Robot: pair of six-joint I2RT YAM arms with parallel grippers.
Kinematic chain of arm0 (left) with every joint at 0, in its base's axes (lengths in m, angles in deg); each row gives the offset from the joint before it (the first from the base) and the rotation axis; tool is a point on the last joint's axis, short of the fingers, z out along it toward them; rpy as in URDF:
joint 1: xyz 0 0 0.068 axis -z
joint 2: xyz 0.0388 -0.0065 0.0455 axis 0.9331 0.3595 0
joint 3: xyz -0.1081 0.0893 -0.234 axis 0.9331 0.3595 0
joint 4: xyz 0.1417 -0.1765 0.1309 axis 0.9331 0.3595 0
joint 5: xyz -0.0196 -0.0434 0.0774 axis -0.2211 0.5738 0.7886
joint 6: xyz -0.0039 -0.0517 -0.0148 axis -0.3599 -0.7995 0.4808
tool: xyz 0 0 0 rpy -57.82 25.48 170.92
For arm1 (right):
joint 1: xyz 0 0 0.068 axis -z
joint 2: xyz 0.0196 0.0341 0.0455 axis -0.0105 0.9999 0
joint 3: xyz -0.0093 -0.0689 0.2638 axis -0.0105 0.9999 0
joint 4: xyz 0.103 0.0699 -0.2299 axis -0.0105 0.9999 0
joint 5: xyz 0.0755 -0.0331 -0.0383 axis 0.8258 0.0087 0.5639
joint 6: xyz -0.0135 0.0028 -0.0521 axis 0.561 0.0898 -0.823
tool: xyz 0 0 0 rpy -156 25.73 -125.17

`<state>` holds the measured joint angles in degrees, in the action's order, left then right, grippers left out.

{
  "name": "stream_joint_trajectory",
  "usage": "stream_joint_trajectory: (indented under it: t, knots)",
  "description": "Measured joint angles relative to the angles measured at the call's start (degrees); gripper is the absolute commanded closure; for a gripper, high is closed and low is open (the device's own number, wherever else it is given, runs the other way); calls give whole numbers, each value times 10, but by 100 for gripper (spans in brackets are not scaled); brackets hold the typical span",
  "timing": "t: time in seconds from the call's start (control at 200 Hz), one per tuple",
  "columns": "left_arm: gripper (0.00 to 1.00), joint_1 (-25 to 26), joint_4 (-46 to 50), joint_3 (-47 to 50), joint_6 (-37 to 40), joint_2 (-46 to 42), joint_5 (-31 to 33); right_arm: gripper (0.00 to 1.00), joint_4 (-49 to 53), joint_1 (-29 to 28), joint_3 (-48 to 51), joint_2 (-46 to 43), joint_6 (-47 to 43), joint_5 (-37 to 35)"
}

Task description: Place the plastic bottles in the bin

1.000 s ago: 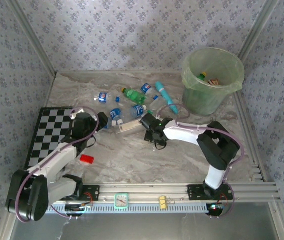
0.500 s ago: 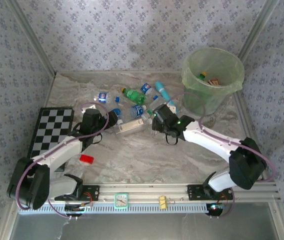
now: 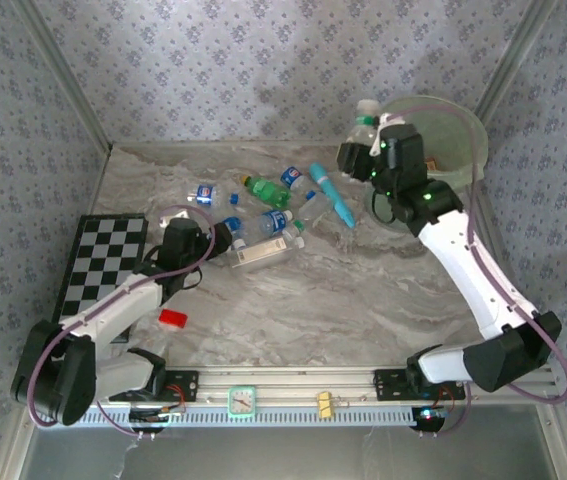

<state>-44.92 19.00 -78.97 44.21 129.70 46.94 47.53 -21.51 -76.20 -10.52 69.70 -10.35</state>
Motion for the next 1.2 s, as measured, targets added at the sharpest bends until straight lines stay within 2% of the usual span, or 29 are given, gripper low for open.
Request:
stream_joint_trajectory:
  t: [0.3, 0.5, 0.645, 0.835, 1.089, 1.204]
  knots:
    - [0, 0, 2, 0, -4, -1, 2, 56, -17, 129, -52, 20, -16, 11]
    - [0, 0, 2, 0, -4, -1, 2, 56, -17, 193, -80, 87, -15, 7]
    - [0, 0, 2, 0, -4, -1, 2, 56, -1, 222, -112, 152, -11, 18]
    - [0, 0, 2, 0, -4, -1, 2, 55, 50, 228, -153, 221, -7, 43]
    - [0, 0, 2, 0, -4, -1, 2, 39, 104, 230, -184, 267, 8, 69]
    - [0, 0, 2, 0, -4, -1, 2, 25, 114, 230, -191, 267, 14, 69]
